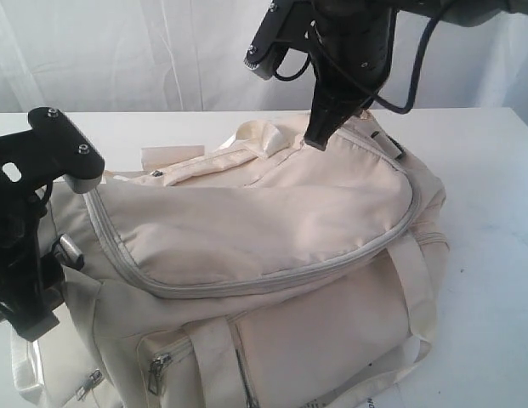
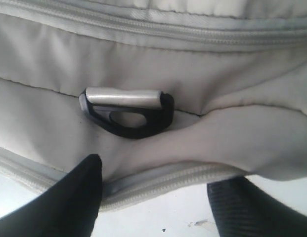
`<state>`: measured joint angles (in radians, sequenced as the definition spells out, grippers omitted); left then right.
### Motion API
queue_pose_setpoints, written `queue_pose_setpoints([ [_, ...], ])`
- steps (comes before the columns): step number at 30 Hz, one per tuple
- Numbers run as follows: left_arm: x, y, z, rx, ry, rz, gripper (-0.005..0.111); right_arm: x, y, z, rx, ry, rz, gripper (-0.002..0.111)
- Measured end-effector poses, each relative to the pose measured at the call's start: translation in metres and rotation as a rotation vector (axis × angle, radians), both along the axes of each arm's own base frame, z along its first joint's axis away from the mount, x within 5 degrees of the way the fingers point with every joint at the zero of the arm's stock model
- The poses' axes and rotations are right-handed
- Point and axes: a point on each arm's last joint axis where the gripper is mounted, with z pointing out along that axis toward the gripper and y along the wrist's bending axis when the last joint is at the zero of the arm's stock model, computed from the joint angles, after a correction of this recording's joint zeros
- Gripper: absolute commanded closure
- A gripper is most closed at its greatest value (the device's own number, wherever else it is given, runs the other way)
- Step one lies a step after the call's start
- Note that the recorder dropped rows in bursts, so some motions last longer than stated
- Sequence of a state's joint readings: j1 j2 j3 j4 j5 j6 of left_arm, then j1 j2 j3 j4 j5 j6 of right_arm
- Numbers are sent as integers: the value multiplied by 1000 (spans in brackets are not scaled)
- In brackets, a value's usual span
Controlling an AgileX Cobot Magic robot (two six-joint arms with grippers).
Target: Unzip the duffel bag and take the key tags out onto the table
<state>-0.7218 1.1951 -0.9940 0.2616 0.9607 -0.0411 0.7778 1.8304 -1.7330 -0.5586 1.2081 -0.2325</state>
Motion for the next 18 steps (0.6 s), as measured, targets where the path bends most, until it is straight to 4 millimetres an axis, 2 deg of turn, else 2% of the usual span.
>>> queue_pose_setpoints([
  [13,0,0,0,0,0,0,42,-11,-6,18,92,-6,-29,108],
  [18,0,0,0,-3,0,0,42,-17,-11,17,91,7,-38,108],
])
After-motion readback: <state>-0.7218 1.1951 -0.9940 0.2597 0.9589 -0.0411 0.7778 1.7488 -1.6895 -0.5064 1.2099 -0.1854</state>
